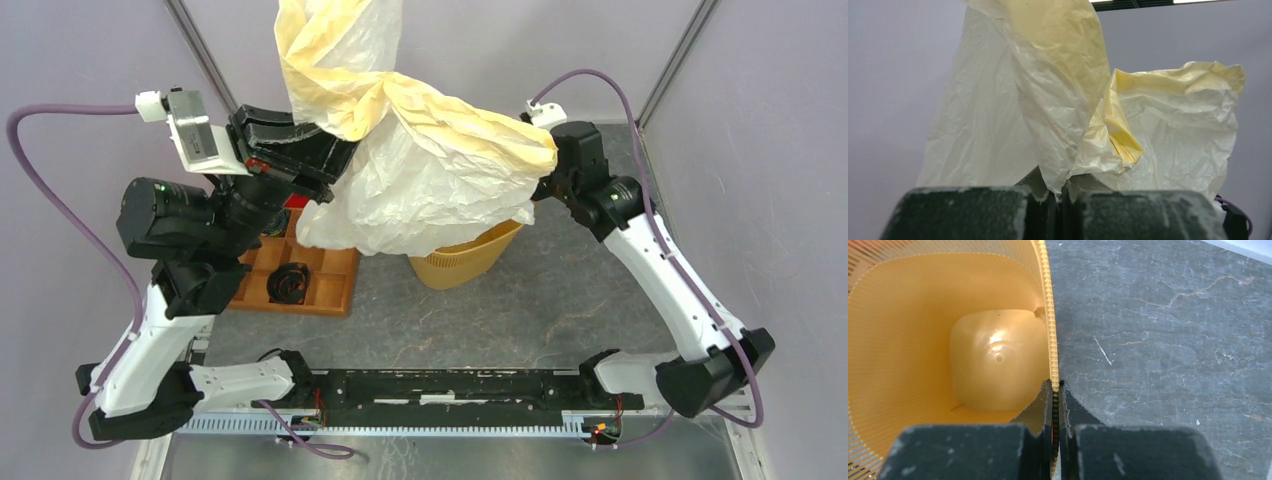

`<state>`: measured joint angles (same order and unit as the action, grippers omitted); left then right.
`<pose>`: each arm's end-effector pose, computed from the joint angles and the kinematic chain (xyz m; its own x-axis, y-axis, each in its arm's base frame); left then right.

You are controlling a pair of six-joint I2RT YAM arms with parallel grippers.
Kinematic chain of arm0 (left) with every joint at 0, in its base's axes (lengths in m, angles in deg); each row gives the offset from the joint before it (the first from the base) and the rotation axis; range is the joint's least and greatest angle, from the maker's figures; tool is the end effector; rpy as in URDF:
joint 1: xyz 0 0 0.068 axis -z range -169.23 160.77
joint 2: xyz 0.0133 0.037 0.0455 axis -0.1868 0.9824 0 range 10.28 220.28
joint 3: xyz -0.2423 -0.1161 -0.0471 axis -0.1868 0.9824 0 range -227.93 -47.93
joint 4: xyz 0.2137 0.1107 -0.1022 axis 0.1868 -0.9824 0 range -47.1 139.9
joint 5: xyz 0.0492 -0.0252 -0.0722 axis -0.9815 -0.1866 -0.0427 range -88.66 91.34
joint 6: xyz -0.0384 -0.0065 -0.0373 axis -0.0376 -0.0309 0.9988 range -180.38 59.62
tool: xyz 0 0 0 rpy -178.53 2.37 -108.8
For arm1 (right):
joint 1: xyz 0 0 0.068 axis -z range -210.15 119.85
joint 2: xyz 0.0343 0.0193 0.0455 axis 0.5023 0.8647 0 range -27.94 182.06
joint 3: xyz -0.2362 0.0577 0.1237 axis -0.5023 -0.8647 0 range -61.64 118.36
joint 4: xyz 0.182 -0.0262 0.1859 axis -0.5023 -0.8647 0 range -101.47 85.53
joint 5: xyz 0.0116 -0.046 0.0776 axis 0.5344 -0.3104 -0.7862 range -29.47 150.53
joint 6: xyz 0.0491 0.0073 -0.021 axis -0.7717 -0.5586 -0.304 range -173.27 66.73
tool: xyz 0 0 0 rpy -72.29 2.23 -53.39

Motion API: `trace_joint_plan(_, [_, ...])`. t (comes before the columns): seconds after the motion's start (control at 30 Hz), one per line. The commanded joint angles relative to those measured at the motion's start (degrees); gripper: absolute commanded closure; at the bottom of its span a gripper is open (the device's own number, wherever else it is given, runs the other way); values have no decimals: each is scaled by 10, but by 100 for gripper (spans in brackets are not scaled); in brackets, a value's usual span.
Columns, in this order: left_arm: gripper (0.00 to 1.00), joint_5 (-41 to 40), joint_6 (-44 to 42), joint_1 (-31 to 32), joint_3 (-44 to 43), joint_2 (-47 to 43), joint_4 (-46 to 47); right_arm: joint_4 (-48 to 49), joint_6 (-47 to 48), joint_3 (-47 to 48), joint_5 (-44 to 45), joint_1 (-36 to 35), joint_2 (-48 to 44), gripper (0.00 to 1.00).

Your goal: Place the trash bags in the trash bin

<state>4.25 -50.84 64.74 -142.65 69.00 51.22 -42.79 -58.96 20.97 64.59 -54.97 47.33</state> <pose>0.0767 -0.1087 0.5980 0.2139 -0.5754 -0.7894 0.8791 0.4658 -0.1013 0.2571 0.1161 0.4033 -0.5010 -0.1227 -0.8567 -0.3156 0.9476 0.0488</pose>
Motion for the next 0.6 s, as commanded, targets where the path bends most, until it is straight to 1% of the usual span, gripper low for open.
trace_joint_plan(0.0, [98, 85, -111, -1, -26, 33, 26, -44, 11, -51, 14, -24, -39, 100])
trace_joint_plan(0.03, [98, 94, -113, -1, -20, 39, 47, -38, 10, -58, 7, -26, -42, 100])
trace_joint_plan(0.1, [98, 122, -88, -1, -25, 59, 86, -30, 8, -71, -2, -28, -42, 100])
trace_joint_plan(0.17, [98, 164, -41, -1, -27, 81, 145, -25, 9, -77, -8, -28, -41, 100])
trace_joint_plan(0.23, [98, 183, 20, -1, -29, 107, 212, -16, 9, -81, -15, -28, -42, 100])
trace_joint_plan(0.33, [98, 182, 69, -1, -43, 147, 276, -1, 4, -87, -29, -28, -45, 100])
trace_joint_plan(0.47, [98, 182, 133, -2, -36, 177, 363, 15, -1, -96, -39, -28, -49, 99])
trace_joint_plan(0.5, [98, 183, 162, -7, -20, 183, 411, 22, -1, -103, -57, -27, -53, 100])
trace_joint_plan(0.57, [98, 185, 205, -21, -2, 186, 460, 36, 5, -116, -75, -25, -58, 100])
